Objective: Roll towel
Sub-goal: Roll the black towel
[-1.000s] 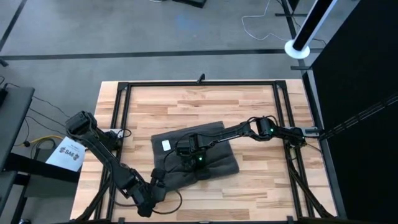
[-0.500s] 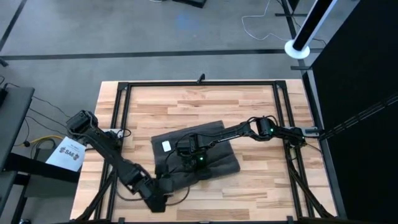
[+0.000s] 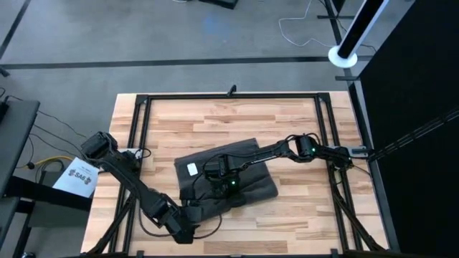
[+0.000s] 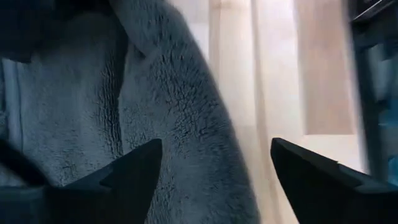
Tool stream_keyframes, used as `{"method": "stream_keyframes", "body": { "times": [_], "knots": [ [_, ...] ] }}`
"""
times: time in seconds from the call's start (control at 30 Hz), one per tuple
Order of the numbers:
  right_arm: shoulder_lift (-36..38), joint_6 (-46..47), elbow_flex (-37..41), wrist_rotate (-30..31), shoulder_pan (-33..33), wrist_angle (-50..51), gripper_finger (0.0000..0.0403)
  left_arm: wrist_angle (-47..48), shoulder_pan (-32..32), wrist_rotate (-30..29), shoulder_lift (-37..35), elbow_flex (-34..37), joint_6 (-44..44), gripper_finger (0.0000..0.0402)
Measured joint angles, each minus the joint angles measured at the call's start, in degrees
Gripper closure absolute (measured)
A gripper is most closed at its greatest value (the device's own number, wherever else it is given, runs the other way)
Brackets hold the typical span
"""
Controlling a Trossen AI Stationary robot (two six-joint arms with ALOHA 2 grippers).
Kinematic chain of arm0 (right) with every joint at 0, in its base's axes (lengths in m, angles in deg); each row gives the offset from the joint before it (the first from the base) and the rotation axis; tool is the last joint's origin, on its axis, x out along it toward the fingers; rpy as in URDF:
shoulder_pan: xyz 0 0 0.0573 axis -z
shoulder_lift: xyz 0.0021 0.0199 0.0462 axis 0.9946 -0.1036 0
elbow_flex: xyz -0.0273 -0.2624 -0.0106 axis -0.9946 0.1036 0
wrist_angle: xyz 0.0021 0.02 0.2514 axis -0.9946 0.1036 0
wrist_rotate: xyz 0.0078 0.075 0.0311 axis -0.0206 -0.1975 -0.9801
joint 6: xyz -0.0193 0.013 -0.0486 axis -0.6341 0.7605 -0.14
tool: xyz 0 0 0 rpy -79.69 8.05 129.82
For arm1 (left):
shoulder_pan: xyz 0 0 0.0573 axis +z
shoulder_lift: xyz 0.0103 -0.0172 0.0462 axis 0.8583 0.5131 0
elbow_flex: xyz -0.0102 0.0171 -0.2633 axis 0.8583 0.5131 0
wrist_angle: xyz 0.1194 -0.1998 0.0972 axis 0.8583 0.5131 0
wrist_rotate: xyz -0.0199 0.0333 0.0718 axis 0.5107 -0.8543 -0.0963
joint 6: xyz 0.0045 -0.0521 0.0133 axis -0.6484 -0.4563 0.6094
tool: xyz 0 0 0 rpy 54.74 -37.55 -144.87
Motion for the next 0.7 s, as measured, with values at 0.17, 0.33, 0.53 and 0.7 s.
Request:
{"method": "stream_keyframes", "body": {
  "times": [0.17, 0.33, 0.53, 0.7],
  "knots": [
    [0.0, 0.11, 0.0, 0.06, 0.04, -0.06, 0.0379, 6.82, 0.12, 0.0, 5.28, -3.79, -4.59, 0.0091],
    [0.22, 0.17, 0.0, 0.13, 0.16, -0.08, 0.0379, 7.71, -0.3, 1.63, 9.33, -5.83, -10.37, 0.0091],
    [1.42, 0.17, -0.06, 1.73, 0.19, -0.33, 0.0379, 10.24, -1.51, 2.65, 11.01, -6.41, -16.9, 0.0119],
    [1.81, 0.89, -0.06, 1.93, -0.35, -0.07, 0.0379, 11.31, -1.68, 3.49, 11.01, -6.4, -17.53, 0.0218]
  ]
}}
